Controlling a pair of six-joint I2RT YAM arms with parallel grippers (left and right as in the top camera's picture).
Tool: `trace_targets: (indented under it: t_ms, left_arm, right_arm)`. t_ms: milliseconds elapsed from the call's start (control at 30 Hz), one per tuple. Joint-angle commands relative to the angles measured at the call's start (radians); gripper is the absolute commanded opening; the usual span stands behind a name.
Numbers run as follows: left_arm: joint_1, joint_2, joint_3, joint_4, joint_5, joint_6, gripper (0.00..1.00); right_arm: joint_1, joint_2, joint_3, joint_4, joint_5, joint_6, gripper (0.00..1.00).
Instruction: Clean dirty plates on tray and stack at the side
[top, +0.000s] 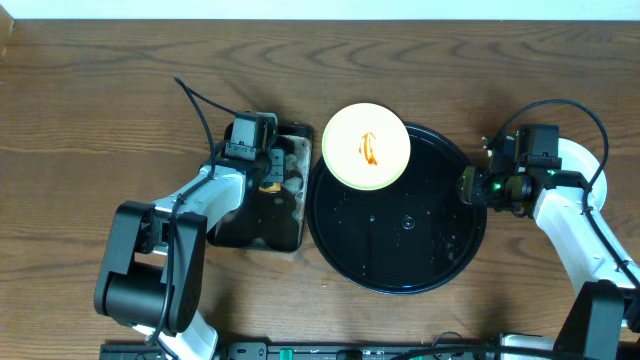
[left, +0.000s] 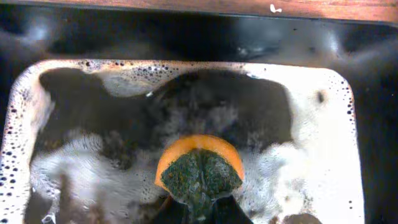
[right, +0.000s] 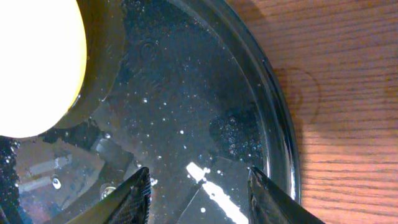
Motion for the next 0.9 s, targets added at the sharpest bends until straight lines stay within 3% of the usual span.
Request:
trace_targets:
  t_ms: [0, 33, 100, 167, 567, 867]
  left_arm:
    - [0.005, -0.074, 0.020, 0.005, -0.015, 0.007, 0.08]
    - [0.005, -0.097, 0.020, 0.003, -0.015, 0.007, 0.14]
    - [0.005, -0.133, 0.020, -0.014, -0.015, 0.006, 0.49]
    - [0.005, -0.149, 0.019, -0.047, -0.015, 0.006, 0.60]
    - [0.005, -0.145, -0.022, -0.140, -0.014, -0.021, 0.62]
    - [0.005, -0.050, -0.023, -0.111, -0.014, -0.021, 0.53]
  right_arm:
    - [0.007, -0.016, 0.013, -0.005, 0.003, -0.010, 0.47]
    - [0.007, -0.016, 0.013, -0.006, 0.003, -0.010, 0.47]
    - [0.007, -0.016, 0.013, -0.006, 0.003, -0.010, 0.47]
    - [0.007, -0.016, 0.013, -0.006, 0.003, -0.010, 0.47]
    - [0.007, -0.016, 0.013, -0.006, 0.002, -0.010, 0.47]
    - [0.007, -0.016, 0.013, -0.006, 0.003, -0.010, 0.46]
